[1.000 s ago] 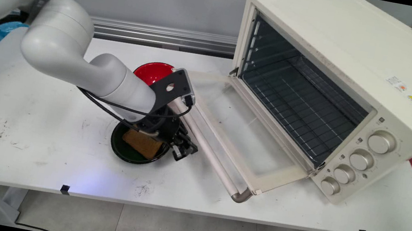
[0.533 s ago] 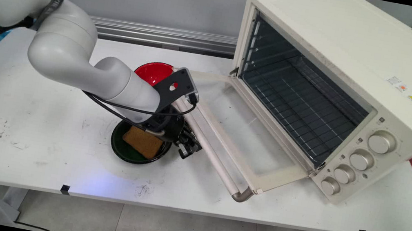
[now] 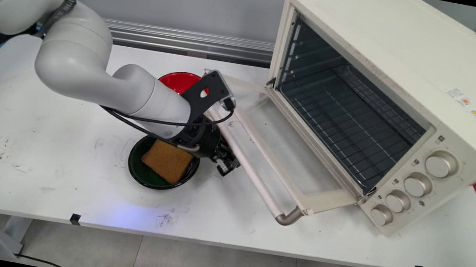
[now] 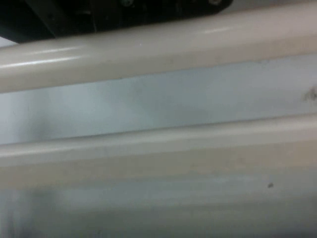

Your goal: Close the oven

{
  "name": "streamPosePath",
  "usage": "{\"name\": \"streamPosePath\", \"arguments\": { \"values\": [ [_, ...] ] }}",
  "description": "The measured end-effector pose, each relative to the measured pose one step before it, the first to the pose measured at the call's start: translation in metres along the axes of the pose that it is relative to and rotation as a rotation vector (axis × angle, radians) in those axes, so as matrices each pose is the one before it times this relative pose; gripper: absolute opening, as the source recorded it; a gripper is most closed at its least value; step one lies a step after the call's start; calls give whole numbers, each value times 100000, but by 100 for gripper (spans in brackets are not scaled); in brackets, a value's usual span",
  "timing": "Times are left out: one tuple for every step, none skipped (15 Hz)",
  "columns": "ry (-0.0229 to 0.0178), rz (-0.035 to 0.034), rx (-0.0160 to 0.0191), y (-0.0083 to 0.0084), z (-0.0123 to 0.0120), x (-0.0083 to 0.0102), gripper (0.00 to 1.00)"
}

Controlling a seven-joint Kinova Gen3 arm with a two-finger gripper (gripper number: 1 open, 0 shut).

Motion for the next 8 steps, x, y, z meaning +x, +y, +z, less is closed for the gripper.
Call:
{"name": "streamPosePath", "arguments": {
  "values": [
    [1188, -159, 320, -65, -7, 318, 0],
    [1079, -122, 316, -83, -2, 302, 0],
    [1011, -40, 292, -95, -9, 288, 0],
    [1156, 16, 298, -86, 39, 378, 0],
    [1050, 42, 257, -78, 39, 342, 0],
    [1391, 43, 327, -97, 66, 457, 0],
    [1122, 135, 232, -80, 69, 389, 0],
    [1243, 171, 252, -104, 98, 445, 0]
  ]
}}
